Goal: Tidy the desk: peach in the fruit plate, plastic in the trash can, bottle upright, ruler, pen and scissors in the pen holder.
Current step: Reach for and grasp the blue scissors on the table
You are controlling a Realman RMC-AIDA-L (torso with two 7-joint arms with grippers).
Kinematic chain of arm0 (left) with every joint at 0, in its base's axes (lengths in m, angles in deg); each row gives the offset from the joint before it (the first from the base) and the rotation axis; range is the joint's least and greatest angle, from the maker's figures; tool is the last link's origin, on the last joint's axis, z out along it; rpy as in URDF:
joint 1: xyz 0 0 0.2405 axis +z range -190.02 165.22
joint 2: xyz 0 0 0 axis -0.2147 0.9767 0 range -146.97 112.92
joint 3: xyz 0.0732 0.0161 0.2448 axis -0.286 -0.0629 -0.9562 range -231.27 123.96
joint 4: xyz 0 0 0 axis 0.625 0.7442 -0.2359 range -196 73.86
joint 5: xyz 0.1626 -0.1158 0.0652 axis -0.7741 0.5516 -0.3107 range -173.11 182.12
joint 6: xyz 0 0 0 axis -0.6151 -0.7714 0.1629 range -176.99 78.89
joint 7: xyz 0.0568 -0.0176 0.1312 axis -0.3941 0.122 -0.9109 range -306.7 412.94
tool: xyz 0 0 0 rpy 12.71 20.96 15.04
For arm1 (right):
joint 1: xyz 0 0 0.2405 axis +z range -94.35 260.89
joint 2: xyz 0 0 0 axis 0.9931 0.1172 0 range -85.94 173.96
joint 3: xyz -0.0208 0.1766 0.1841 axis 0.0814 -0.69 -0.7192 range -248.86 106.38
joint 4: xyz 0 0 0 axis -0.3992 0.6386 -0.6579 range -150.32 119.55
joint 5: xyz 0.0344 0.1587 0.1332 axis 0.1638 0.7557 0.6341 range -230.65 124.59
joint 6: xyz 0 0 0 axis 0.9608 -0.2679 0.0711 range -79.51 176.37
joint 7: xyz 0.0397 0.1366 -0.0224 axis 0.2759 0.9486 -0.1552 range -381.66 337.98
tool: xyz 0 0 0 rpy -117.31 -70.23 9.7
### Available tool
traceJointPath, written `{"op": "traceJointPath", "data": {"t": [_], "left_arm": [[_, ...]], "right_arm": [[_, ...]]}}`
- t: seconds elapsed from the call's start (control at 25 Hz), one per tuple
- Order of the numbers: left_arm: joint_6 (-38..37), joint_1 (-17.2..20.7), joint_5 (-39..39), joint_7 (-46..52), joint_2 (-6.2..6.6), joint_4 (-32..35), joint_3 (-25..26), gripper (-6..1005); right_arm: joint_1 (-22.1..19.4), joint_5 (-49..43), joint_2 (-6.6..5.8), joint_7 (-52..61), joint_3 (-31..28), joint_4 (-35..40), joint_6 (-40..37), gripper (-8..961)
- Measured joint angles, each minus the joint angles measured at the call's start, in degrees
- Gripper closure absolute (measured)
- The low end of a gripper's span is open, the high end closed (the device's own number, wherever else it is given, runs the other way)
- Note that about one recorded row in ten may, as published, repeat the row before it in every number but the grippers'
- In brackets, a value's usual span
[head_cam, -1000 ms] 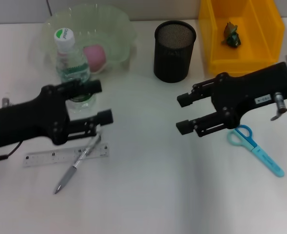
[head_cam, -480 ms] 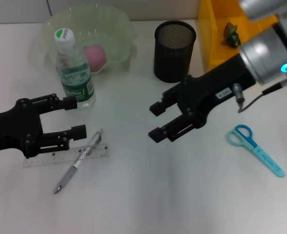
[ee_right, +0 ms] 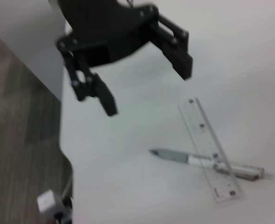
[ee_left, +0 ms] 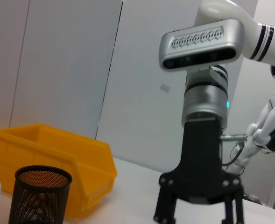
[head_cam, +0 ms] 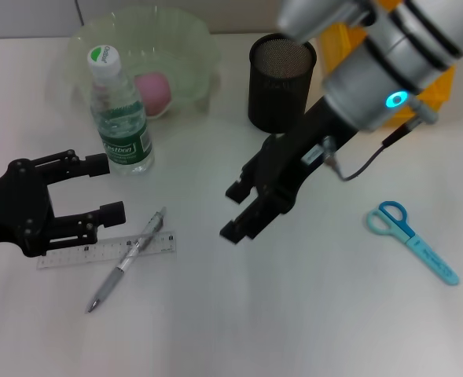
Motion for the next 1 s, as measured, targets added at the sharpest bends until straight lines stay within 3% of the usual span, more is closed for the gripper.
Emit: {"op": "traceJointPath", "data": {"t": [0.44,1.0], "left_arm": [[0.05,0.62,0.00,-0.84,-0.05,0.28,0.01,211],[0.35,0.25,0.01,-0.84,-0.48,0.63,0.07,212]], "right_arm": [[4.00,3.60,0.74,5.44,19.51,-1.97,13.25,252],[7.12,8.33,0.73,5.06,34.87,-3.60,23.08,254]]}}
